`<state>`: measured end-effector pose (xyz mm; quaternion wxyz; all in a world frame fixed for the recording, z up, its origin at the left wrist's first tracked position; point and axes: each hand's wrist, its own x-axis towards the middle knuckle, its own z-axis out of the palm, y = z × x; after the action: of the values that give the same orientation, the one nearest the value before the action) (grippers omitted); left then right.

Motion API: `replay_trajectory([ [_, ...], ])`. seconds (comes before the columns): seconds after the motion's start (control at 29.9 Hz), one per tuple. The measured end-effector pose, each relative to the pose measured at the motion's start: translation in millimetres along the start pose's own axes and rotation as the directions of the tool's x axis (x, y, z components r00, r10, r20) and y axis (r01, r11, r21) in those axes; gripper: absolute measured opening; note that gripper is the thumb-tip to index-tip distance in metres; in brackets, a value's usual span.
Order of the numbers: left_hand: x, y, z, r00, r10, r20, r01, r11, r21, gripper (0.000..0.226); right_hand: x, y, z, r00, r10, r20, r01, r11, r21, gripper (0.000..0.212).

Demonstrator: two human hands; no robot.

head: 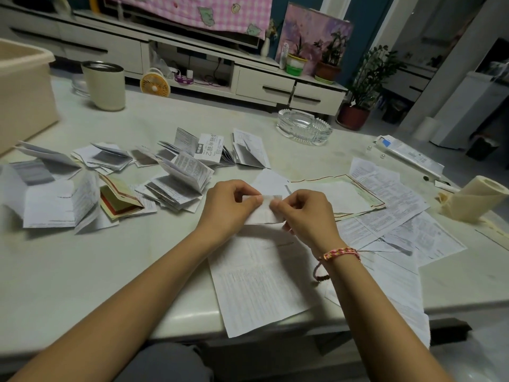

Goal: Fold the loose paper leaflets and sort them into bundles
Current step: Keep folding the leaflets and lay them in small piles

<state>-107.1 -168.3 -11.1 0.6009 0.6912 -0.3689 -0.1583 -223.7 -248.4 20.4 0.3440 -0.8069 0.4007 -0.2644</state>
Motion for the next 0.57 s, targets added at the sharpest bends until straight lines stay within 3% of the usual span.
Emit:
replay_trajectory([
  [0.17,4,7,-7,0.995,0.067,-0.08,-0.058,0.992,0.11,0.011,6,-13,9,0.997,0.062,0.054,-0.073,0.973,0.221,0.021],
  [0.27,-16,3,-35,0.989,0.079,-0.122,-0.058,0.984,0.167,0.017,-5,-33,27,0.979,0.09,0.183,-0.152,0.919,0.365,0.008],
  [0.37,-60,-10,-76,0.968,0.069,-0.242,-0.023,0.982,0.188,0.025,-25,-52,53,0.93,0.039,0.365,-0.179,0.916,0.359,0.003],
  [0.5,-111,-28,-123,0.914,-0.018,-0.404,0.087,0.984,0.153,0.031,-42,-65,81,0.9,-0.025,0.436,-0.143,0.927,0.348,0.009],
  [0.57,-128,-31,-146,0.893,0.019,-0.45,0.094,0.969,0.229,0.028,-50,-71,93,0.875,-0.023,0.484,-0.16,0.929,0.333,0.012],
])
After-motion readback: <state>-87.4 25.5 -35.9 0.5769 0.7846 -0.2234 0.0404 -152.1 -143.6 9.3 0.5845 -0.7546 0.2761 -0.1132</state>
